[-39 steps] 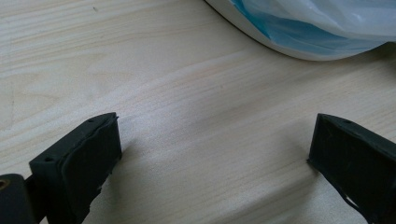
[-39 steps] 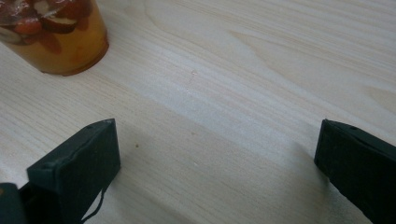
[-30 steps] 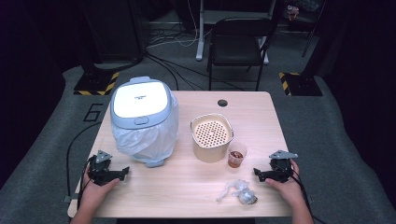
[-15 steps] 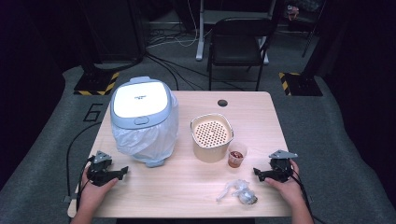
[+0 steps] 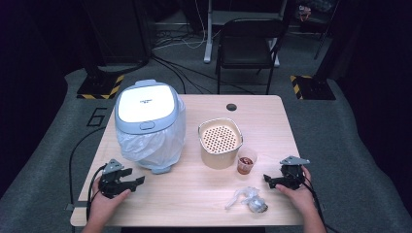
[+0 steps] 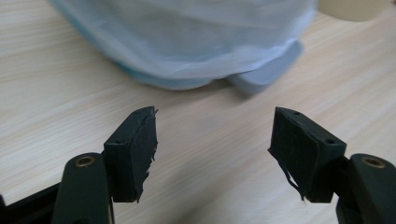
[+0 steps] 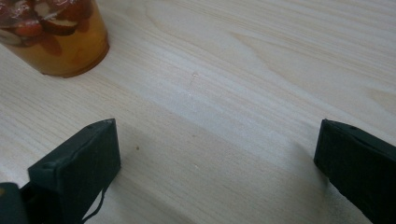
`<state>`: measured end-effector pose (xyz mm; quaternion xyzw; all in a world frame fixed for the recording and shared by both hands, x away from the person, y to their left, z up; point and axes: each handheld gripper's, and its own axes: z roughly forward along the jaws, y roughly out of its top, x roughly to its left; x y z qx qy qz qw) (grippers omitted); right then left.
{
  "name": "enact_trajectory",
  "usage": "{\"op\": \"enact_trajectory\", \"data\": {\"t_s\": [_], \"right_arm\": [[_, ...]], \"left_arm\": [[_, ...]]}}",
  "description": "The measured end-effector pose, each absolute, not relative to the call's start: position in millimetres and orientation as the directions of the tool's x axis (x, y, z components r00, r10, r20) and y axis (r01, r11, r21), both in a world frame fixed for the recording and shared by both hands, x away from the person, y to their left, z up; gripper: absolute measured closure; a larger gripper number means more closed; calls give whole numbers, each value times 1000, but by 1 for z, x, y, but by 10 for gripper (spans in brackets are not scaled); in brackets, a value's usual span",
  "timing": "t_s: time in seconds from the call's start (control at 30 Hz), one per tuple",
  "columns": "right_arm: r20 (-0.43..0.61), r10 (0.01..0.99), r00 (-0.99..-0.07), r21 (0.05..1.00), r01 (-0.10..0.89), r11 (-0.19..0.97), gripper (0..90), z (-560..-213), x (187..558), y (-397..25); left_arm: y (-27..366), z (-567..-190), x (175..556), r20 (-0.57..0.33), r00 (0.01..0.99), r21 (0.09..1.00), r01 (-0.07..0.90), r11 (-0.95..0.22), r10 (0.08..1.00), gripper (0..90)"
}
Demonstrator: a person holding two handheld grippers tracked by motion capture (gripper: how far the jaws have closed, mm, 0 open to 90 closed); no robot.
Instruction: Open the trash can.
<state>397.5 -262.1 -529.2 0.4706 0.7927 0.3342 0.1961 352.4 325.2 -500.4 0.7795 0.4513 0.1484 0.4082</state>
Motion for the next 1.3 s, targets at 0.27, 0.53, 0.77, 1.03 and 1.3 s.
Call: {"op": "enact_trajectory", "data": {"t_s": [0.27, 0.53, 0.77, 1.03, 1.3], "right_arm": [[4, 878, -479, 715, 615, 332, 0, -529, 398, -262], [4, 878, -479, 715, 615, 332, 0, -529, 398, -262], [4, 878, -479, 715, 615, 332, 0, -529, 398, -262], [4, 878, -479, 715, 615, 332, 0, -529, 398, -262], [5, 878, -479, 715, 616, 332, 0, -529, 398, -262]], "left_arm": [[301, -496, 350, -134, 630, 781, 542, -310, 765, 323], [282, -496, 351, -167, 677, 795, 522, -309, 717, 316], [266, -496, 358, -206, 660, 781, 556, -285, 723, 300], [257, -501, 367, -176, 659, 773, 552, -312, 731, 269], [252, -504, 375, -121, 651, 787, 523, -327, 750, 235]]}}
